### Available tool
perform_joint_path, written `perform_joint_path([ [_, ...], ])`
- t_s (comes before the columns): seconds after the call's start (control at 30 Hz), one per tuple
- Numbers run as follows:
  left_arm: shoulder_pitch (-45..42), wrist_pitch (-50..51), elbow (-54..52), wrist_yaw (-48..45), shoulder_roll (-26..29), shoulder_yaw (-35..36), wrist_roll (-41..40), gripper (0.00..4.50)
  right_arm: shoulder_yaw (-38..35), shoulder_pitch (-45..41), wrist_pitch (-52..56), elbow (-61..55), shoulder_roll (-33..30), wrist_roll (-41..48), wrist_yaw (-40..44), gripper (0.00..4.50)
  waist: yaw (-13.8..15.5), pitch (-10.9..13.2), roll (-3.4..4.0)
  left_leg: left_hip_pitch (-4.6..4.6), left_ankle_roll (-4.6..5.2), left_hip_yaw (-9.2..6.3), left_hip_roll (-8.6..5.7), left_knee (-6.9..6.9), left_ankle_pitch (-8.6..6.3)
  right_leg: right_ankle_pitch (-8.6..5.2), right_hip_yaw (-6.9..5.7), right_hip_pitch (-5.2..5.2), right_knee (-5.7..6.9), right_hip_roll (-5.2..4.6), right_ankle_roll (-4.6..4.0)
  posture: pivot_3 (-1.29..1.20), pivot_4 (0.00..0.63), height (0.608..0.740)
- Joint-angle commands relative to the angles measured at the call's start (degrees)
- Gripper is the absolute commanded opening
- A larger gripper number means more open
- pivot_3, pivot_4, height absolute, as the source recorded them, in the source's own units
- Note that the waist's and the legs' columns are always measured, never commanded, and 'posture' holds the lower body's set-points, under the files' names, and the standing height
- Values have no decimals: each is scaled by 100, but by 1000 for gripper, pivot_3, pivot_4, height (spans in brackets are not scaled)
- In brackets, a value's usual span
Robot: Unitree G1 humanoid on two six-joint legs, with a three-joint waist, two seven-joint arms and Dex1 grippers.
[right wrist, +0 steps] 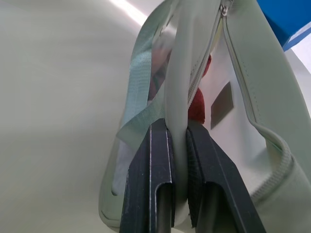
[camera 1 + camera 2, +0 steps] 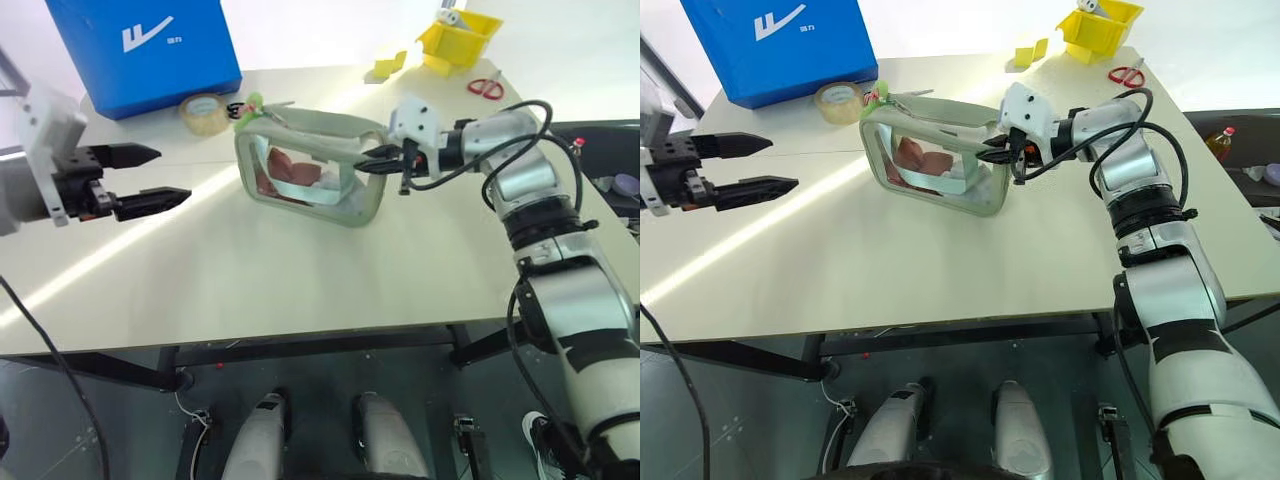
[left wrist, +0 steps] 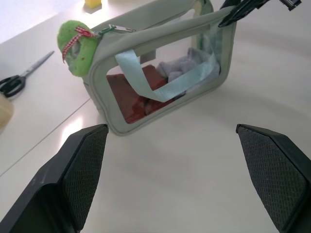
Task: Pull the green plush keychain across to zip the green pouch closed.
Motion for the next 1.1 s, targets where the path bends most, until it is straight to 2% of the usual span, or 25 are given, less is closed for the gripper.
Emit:
perform_joint_path([
  [0.03, -194, -91, -80, -22, 28, 52, -15, 4500, -114, -238, -318, 362, -19, -224, 95, 49, 0, 0, 0, 0, 0, 0, 0, 0, 0, 0, 0, 0, 0, 1, 0, 0, 150, 740],
  [0.1, -202, -97, -82, -2, -15, 12, -10, 4500, -205, -226, -223, 438, -3, -192, 98, 840, 4, 0, 0, 1, -1, 0, 0, 0, 0, 0, 1, 1, 0, 1, 0, 0, 150, 740],
  [0.13, -189, -105, -80, -8, -17, -2, 3, 4500, -254, -192, -188, 381, -18, -180, 79, 1035, 9, 0, 0, 1, -1, 0, 0, 0, 0, 0, 2, 2, 0, 1, 0, 0, 150, 740],
  [0.17, -158, -104, -93, -23, -1, 10, 4, 4500, -310, -158, -97, 276, -40, -145, 94, 1446, 12, 0, 0, 2, -1, -1, 0, 1, 1, 0, 1, 3, 0, 1, 0, 0, 150, 740],
  [0.27, -110, -42, -150, -30, 38, 94, -45, 4500, -428, -103, 248, -122, -162, -36, 276, 2934, 8, 0, 0, 1, -5, 0, -1, 1, 3, 1, 4, 3, 1, 1, 2, 0, 150, 740],
  [0.43, -27, -7, -201, 5, 35, 152, -57, 4500, -709, -163, 1100, -1003, -308, 200, 336, 2934, -5, 0, 0, 2, -5, 0, 0, 1, 3, 1, 6, 0, 6, 2, 2, 0, 150, 740],
  [0.6, -71, -18, -214, 52, -35, 89, -64, 4500, -778, -37, 1771, -1790, 4, 368, 154, 2934, -49, 0, 0, 5, -5, -1, 2, 1, 3, 1, 7, -1, 14, 4, 2, 0, 150, 740],
  [0.77, -164, -43, -197, 43, -61, -9, -33, 4500, -597, 91, 1630, -1668, 414, 44, -353, 2934, -99, -1, -1, 8, -6, -1, 2, 6, 3, 1, 8, -1, 29, 4, 2, 0, 150, 740],
  [0.97, -57, -36, -227, 70, -25, 99, -22, 4500, -371, 119, 1491, -1378, 519, -280, -540, 2934, -111, -1, -1, 7, -7, -1, -1, 9, 5, 1, 9, -3, 34, 3, 2, 0, 150, 740],
  [1.07, -45, -17, -259, 108, -11, 111, -22, 4500, -308, 28, 1360, -1130, 589, -425, -631, 2088, -122, -1, -1, 8, -7, -1, 0, 9, 5, 1, 10, -5, 39, 4, 2, 0, 150, 740],
  [1.1, -51, 3, -277, 121, -8, 118, -36, 4500, -297, 8, 1309, -1078, 610, -447, -618, 1609, -124, -1, -1, 10, -7, -1, 0, 8, 5, 1, 10, -5, 39, 4, 2, 0, 150, 740],
])
